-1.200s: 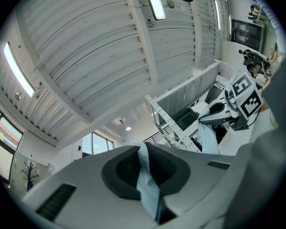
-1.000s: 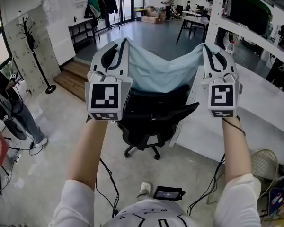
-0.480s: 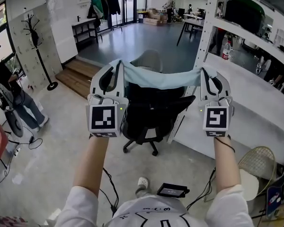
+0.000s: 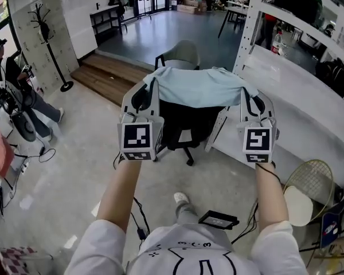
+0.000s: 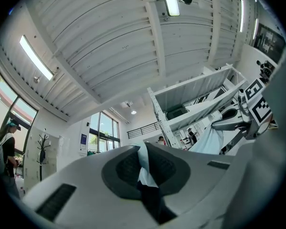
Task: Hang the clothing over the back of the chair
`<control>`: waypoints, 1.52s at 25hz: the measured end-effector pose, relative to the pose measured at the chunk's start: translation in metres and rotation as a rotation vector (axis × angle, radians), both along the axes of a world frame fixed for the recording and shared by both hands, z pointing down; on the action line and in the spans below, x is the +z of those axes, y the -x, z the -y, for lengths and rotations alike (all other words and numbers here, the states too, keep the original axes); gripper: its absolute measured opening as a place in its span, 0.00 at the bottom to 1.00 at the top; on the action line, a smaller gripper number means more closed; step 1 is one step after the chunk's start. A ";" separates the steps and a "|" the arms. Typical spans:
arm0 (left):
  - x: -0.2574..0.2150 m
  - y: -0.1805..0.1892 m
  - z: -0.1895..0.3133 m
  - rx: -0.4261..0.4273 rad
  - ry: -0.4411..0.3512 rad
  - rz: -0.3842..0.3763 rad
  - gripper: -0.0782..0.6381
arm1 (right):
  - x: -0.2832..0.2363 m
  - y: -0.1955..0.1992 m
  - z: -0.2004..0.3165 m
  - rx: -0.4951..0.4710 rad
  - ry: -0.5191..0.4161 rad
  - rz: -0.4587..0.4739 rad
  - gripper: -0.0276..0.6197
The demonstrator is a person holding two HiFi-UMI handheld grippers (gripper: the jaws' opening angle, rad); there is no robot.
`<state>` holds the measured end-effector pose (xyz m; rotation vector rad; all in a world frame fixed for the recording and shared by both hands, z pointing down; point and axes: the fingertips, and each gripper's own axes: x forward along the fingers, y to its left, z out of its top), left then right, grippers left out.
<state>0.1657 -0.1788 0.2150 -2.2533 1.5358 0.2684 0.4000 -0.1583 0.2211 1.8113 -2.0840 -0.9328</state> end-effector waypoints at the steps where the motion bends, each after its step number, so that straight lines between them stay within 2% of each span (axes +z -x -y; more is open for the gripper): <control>1: 0.006 -0.002 -0.003 0.001 0.010 0.003 0.15 | 0.006 0.001 -0.003 0.001 0.015 0.000 0.09; 9: 0.049 0.016 -0.016 -0.036 0.112 -0.009 0.15 | 0.047 0.008 -0.018 -0.008 0.113 0.003 0.09; 15: 0.083 0.022 -0.026 -0.055 0.186 0.018 0.15 | 0.074 0.002 -0.028 -0.005 0.167 0.016 0.09; 27: 0.147 -0.003 -0.060 -0.026 0.339 0.056 0.15 | 0.145 -0.023 -0.066 0.013 0.299 0.057 0.09; 32: 0.180 -0.013 -0.058 -0.022 0.431 0.069 0.15 | 0.175 -0.025 -0.061 -0.004 0.362 0.081 0.09; 38: 0.197 -0.008 -0.049 -0.035 0.496 0.061 0.15 | 0.197 -0.023 -0.047 -0.006 0.446 0.127 0.09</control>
